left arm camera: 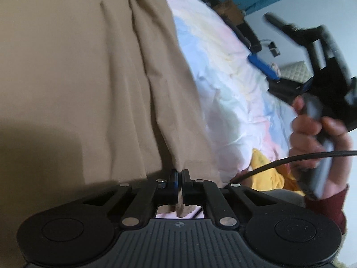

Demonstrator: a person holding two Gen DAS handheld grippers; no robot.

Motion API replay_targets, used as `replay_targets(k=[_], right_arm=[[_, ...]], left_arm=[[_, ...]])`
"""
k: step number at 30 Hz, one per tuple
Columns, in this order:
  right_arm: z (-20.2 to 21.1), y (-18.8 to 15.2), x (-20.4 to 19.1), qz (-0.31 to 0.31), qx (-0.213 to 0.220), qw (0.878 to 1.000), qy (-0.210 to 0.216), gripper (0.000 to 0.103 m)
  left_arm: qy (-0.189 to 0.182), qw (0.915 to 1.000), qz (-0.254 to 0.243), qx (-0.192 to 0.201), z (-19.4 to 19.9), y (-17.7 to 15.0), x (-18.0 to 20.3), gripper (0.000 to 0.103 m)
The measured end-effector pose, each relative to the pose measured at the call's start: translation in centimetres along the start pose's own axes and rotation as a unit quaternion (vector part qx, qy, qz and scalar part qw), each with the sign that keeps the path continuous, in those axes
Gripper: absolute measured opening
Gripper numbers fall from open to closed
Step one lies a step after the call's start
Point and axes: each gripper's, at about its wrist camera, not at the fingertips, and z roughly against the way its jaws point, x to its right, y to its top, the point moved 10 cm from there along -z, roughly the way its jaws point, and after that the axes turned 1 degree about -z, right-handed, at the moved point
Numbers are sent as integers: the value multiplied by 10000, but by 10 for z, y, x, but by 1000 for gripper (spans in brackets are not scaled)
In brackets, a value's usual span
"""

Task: Fold clothes
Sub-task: 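Fold the held side over onto the shirt center, open left gripper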

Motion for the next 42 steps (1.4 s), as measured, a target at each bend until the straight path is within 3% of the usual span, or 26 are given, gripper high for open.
replay_targets(k=[8,17,19,20,21,22,24,27,29,32,38,42], right_arm=[[-1,-2,6,-55,-19,9998,-176,86],[-4,-3,1,318,33,9987,-395,86],[-3,-4,-5,521,73,9976,-460,86],[-2,-5,-7,628,97,9968,-492,86],[-1,-5,-10,727,122,9959,-525,86],[-1,-5,-13,795,156,9952,-556,86],[2,-5,-17,902,253,9938,-603,86],[10,-1,-23,1075,553,9901,-719,85],[14,1,-27,1217,691,9870,-795,85],[16,4,-31,1384,808,9833,-868,85],[15,3,-36,1527,898,9800,-902,85],[10,0,-40,1624,943,9778,-930,85]], left_arm=[[-27,9993,89,368,53,7,17,2],[1208,9916,-410,217,40,-9,-23,5],[1317,9887,-653,305,44,-6,-17,14],[1405,9861,-792,405,49,-3,-13,30],[1485,9832,-930,512,53,0,-9,46],[1564,9799,-1064,633,58,3,-6,53],[1816,9708,-1305,872,69,10,-1,75],[2386,9492,-1606,1276,82,27,5,91],[2677,9362,-1683,1537,86,41,5,94],[2914,9242,-1610,1874,103,62,4,98],[3048,8982,-1846,2576,138,103,29,103],[3173,8831,-2178,2682,140,117,43,103]])
